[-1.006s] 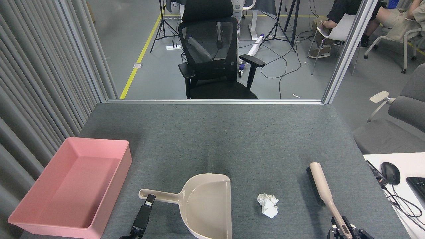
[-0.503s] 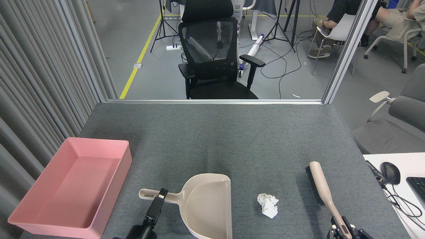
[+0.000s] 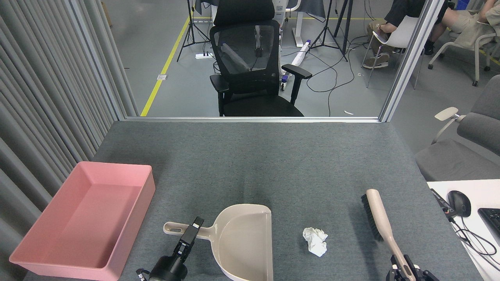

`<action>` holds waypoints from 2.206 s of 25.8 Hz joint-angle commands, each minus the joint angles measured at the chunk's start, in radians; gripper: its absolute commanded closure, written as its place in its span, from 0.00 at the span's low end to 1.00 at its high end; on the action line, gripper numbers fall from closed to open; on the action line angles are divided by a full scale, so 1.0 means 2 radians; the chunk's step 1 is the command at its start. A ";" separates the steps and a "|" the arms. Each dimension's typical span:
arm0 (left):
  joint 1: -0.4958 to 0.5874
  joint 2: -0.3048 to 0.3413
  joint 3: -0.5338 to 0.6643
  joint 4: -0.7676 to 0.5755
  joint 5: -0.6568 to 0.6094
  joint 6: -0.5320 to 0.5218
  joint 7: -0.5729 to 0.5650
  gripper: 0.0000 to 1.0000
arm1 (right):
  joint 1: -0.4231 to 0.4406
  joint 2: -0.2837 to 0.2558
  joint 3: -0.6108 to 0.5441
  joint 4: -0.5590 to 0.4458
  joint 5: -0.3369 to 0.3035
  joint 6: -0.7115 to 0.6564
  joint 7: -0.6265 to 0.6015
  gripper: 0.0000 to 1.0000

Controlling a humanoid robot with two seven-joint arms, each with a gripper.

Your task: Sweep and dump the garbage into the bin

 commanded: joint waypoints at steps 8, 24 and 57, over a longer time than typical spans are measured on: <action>0.002 0.001 0.023 0.002 0.000 -0.032 -0.052 0.71 | 0.002 0.010 0.001 -0.007 0.000 -0.002 -0.002 0.82; -0.001 0.000 0.040 0.002 -0.009 -0.047 -0.105 0.94 | 0.053 0.024 0.000 -0.028 0.000 -0.026 -0.012 0.83; 0.000 -0.008 0.041 -0.003 -0.037 -0.025 -0.074 0.93 | 0.063 0.062 0.348 -0.067 -0.046 0.156 -0.046 0.85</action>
